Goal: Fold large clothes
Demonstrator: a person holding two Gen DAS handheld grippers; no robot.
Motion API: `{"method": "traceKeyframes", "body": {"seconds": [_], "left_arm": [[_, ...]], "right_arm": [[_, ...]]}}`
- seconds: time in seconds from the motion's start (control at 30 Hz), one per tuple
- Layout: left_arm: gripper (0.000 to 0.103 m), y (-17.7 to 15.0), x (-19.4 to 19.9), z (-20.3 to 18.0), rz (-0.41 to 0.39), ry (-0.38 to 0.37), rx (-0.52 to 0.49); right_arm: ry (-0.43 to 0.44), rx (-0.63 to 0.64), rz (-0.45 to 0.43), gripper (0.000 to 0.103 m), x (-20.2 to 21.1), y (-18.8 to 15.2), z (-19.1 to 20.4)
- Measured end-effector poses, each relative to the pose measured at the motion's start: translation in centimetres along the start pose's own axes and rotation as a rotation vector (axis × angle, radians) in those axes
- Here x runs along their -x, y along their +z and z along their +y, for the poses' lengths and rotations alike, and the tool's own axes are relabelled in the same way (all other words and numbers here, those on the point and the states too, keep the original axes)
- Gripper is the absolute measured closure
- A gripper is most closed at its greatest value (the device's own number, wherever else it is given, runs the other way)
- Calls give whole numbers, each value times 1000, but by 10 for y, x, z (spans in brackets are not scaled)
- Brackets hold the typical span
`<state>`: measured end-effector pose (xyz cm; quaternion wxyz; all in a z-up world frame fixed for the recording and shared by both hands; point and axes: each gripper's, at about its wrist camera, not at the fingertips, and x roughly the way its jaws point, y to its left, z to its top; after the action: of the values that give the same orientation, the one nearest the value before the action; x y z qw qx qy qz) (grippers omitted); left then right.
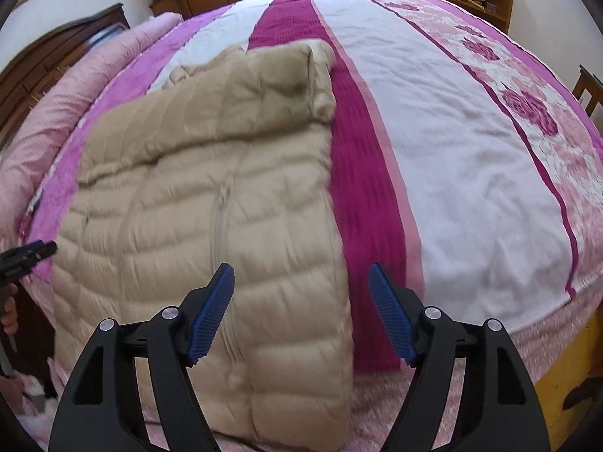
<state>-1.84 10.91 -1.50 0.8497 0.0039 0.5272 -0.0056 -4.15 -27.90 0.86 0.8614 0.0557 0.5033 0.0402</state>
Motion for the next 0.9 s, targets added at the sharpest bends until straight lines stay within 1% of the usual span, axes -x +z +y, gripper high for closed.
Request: {"method": "traceKeyframes", "body": {"seconds": [0.23, 0.3, 0.47, 0.63, 0.73, 0.8, 0.9], "left_arm": [[27, -29, 1, 15, 41, 17, 35], [27, -37, -1, 16, 58, 15, 37], [27, -51, -13, 10, 105, -44, 43], [27, -63, -29, 0, 144, -27, 8], [25, -72, -36, -3, 168, -33, 7], [23, -79, -40, -8, 183, -47, 0], [23, -85, -40, -17, 170, -37, -33]], "right_arm": [[-36, 27, 43, 29, -2, -31, 3], [-32, 23, 55, 29, -3, -39, 1], [-32, 16, 88, 29, -10, -48, -3], [-11, 16, 124, 29, -19, -56, -3], [10, 29, 140, 29, -24, -59, -1], [29, 45, 137, 29, -25, -61, 4], [35, 72, 122, 29, -25, -65, 9]]}}
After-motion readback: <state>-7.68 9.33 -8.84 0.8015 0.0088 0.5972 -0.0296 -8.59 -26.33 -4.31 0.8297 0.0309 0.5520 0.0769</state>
